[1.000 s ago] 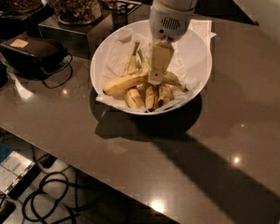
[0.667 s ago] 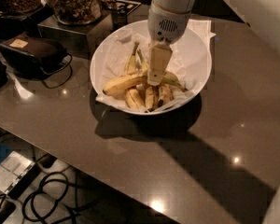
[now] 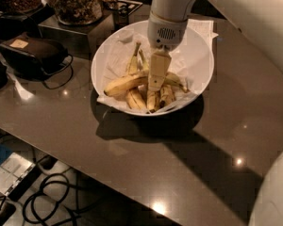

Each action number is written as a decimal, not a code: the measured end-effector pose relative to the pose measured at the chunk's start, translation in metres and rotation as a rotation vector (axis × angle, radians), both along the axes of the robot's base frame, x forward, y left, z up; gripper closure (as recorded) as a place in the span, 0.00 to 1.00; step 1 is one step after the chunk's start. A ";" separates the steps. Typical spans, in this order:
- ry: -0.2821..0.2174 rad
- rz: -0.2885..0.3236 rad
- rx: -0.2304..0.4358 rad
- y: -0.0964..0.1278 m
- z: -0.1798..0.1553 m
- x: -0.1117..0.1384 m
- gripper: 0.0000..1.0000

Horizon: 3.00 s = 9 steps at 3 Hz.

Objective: Pick banana from white bowl

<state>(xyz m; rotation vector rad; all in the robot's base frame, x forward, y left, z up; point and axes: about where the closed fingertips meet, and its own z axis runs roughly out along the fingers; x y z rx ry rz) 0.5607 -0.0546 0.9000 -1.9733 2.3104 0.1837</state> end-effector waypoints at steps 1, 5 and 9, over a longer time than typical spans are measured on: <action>0.036 -0.010 -0.007 -0.002 -0.015 -0.005 0.39; 0.021 -0.001 -0.009 0.000 -0.023 -0.007 1.00; -0.101 0.038 0.035 0.020 0.042 -0.037 1.00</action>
Offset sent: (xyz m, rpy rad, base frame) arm -0.0358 -0.0202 -0.0343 -0.0709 0.1698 -0.0133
